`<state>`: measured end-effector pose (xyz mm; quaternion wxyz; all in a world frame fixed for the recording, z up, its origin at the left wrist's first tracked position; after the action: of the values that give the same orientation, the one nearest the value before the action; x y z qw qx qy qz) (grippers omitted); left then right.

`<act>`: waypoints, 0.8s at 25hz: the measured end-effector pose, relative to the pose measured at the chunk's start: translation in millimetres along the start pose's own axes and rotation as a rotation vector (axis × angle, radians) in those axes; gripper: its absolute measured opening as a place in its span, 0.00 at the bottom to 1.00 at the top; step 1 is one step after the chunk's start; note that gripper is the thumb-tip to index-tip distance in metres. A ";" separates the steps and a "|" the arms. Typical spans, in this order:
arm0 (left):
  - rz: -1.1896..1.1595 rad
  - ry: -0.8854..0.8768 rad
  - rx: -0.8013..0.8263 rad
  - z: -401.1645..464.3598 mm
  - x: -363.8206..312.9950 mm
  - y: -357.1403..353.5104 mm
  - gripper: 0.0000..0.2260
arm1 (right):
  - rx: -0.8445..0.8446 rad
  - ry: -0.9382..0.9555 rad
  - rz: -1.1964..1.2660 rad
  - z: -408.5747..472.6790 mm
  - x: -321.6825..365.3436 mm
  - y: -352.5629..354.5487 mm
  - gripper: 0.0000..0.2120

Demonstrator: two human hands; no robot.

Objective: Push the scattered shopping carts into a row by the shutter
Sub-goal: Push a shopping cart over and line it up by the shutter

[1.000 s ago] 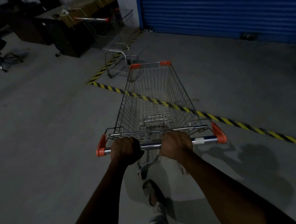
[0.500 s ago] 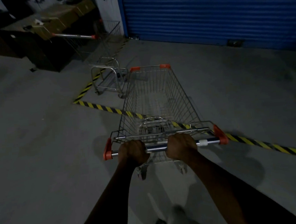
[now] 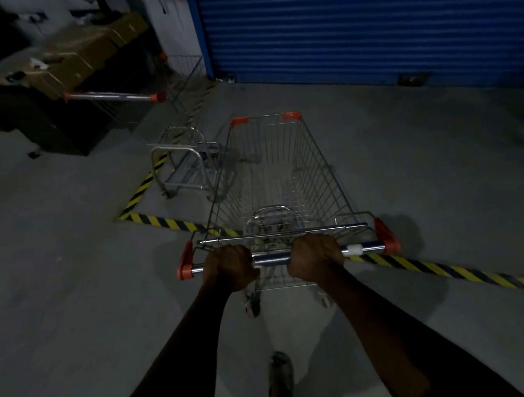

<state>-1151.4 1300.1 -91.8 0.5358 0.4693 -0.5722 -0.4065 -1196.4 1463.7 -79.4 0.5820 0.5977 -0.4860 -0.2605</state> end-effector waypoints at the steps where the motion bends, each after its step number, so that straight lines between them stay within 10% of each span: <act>1: 0.009 -0.003 0.046 23.6 16.8 -0.6 0.17 | -0.008 -0.002 0.002 22.7 5.4 4.4 0.10; 20: 0.056 -0.168 0.020 418.7 234.9 -24.2 0.22 | -0.043 -0.280 -0.007 432.6 64.0 66.3 0.13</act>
<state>-1561.9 1050.2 -100.8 0.4923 0.4227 -0.6322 -0.4235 -1569.1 1225.6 -81.0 0.5202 0.5448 -0.5545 -0.3537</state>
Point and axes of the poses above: each hand's wrist, its own z-axis towards the middle knuckle, its own y-axis out of the back of the hand, x = y × z, the point moved 8 cm from there along z, towards the middle knuckle, and after that the axes turned 10 degrees about z, right-handed, at the moved point
